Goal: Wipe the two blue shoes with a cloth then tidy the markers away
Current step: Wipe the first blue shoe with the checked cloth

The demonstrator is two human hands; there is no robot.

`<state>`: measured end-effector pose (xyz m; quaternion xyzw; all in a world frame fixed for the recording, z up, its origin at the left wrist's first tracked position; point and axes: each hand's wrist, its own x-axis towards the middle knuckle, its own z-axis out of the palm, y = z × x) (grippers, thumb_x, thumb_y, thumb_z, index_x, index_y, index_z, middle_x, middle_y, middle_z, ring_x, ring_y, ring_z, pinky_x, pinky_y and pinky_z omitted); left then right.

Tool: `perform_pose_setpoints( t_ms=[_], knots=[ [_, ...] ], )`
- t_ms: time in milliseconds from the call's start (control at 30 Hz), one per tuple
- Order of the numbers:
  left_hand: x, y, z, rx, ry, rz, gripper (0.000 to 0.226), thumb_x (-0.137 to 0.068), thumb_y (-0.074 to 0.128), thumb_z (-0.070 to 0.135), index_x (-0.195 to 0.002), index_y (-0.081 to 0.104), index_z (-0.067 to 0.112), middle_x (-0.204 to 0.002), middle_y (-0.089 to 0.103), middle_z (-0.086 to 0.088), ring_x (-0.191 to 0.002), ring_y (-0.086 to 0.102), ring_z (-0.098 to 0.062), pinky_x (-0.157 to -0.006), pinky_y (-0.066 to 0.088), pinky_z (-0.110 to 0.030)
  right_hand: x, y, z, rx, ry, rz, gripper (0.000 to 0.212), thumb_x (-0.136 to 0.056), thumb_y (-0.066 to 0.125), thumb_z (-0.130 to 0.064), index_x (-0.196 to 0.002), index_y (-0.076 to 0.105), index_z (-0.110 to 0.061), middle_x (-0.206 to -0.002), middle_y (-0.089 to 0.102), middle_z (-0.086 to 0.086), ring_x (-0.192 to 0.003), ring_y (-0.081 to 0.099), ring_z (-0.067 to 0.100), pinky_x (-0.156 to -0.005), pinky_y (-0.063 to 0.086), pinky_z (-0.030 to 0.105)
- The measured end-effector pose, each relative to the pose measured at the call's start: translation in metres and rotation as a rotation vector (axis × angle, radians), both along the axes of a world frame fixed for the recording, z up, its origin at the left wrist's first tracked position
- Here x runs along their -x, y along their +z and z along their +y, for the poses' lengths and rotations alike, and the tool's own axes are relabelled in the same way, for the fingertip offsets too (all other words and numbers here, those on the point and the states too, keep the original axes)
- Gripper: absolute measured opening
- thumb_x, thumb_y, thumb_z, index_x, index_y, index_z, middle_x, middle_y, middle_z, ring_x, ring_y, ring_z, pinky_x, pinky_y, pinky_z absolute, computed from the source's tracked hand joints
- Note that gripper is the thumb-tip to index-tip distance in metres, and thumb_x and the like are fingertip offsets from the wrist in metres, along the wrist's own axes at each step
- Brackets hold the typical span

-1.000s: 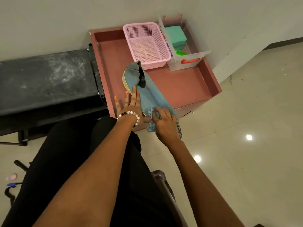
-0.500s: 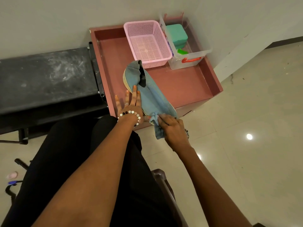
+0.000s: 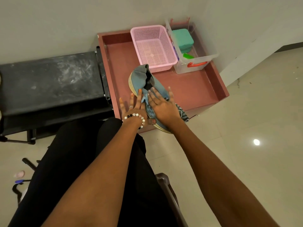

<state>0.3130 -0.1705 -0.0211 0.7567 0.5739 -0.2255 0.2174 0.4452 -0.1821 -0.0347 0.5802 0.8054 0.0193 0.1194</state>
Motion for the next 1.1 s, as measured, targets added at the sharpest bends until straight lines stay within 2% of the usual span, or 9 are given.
perform_pose_setpoints(
  t_ms=[100,200,300,367,500,667,867,1000,1100],
  knots=[
    [0.001,0.0,0.0,-0.017,-0.016,0.027,0.112,-0.08,0.043,0.076,-0.146,-0.028,0.021,-0.143,-0.048,0.004,-0.14,-0.032,-0.025,-0.099,-0.024,-0.065,-0.016,-0.002,-0.035,0.022,0.063,0.04,0.053,-0.088,0.033,-0.026,-0.136,0.048,-0.008,-0.141,0.048,0.007,-0.136,0.038,0.019,-0.111,0.016,0.062],
    [0.0,-0.002,-0.002,-0.022,-0.003,0.017,0.115,-0.079,0.043,0.077,-0.145,-0.029,0.017,-0.144,-0.047,0.004,-0.14,-0.031,-0.025,-0.099,-0.024,-0.065,-0.034,-0.002,-0.076,-0.006,0.103,0.107,0.067,-0.068,0.064,-0.009,-0.133,0.05,-0.004,-0.14,0.049,0.01,-0.135,0.038,0.022,-0.109,0.012,0.055],
    [0.0,0.001,-0.003,-0.024,0.0,0.007,0.113,-0.08,0.043,0.075,-0.145,-0.029,0.016,-0.145,-0.046,0.003,-0.141,-0.03,-0.025,-0.099,-0.024,-0.064,-0.041,0.009,-0.098,0.057,0.083,0.088,0.097,-0.051,0.086,-0.018,-0.137,0.044,-0.002,-0.144,0.044,0.011,-0.141,0.025,0.025,-0.109,0.009,0.055],
    [-0.001,0.0,-0.004,-0.024,0.004,-0.011,0.111,-0.084,0.045,0.07,-0.146,-0.028,0.015,-0.145,-0.046,0.002,-0.141,-0.029,-0.026,-0.101,-0.022,-0.064,-0.039,0.014,-0.101,0.136,0.064,0.028,0.097,-0.062,0.082,-0.023,-0.144,0.033,-0.003,-0.151,0.032,0.01,-0.143,0.004,0.024,-0.11,0.001,0.058],
    [-0.001,-0.001,-0.004,-0.019,0.007,-0.036,0.117,-0.081,0.05,0.07,-0.146,-0.028,0.013,-0.145,-0.046,0.001,-0.142,-0.028,-0.026,-0.104,-0.02,-0.063,-0.024,0.015,-0.079,0.132,0.102,-0.08,0.061,-0.093,0.048,-0.027,-0.146,0.026,-0.005,-0.156,0.021,0.01,-0.145,-0.003,0.028,-0.108,-0.009,0.065],
    [0.0,0.001,-0.002,0.003,0.016,-0.057,0.116,-0.08,0.053,0.07,-0.146,-0.026,0.018,-0.146,-0.046,0.003,-0.142,-0.028,-0.025,-0.104,-0.02,-0.062,0.0,0.005,-0.024,0.072,0.057,-0.112,0.063,-0.093,0.047,-0.037,-0.144,0.031,-0.005,-0.154,0.023,0.012,-0.145,0.008,0.027,-0.107,0.003,0.07],
    [-0.003,-0.002,0.002,0.038,0.04,-0.053,0.12,-0.076,0.053,0.074,-0.146,-0.029,0.02,-0.146,-0.046,0.004,-0.141,-0.03,-0.023,-0.102,-0.022,-0.061,0.025,0.013,0.029,0.004,-0.044,-0.119,0.053,-0.101,0.023,-0.034,-0.149,0.019,-0.012,-0.158,0.006,0.007,-0.144,-0.015,0.026,-0.104,-0.014,0.066],
    [-0.003,0.001,0.0,0.041,0.018,-0.015,0.117,-0.078,0.049,0.074,-0.144,-0.03,0.018,-0.145,-0.046,0.001,-0.141,-0.031,-0.026,-0.102,-0.022,-0.063,0.02,0.007,0.018,-0.004,-0.057,-0.089,0.054,-0.1,0.025,-0.031,-0.149,0.02,-0.007,-0.158,0.01,0.008,-0.145,-0.008,0.024,-0.105,-0.012,0.065],
    [-0.002,0.002,-0.001,0.018,-0.007,0.007,0.111,-0.082,0.046,0.073,-0.144,-0.029,0.02,-0.144,-0.048,0.001,-0.14,-0.031,-0.027,-0.101,-0.021,-0.064,0.008,0.003,-0.008,-0.031,0.019,-0.073,0.058,-0.092,0.042,-0.034,-0.141,0.04,-0.003,-0.151,0.032,0.011,-0.143,0.019,0.025,-0.109,0.006,0.062]
  ],
)
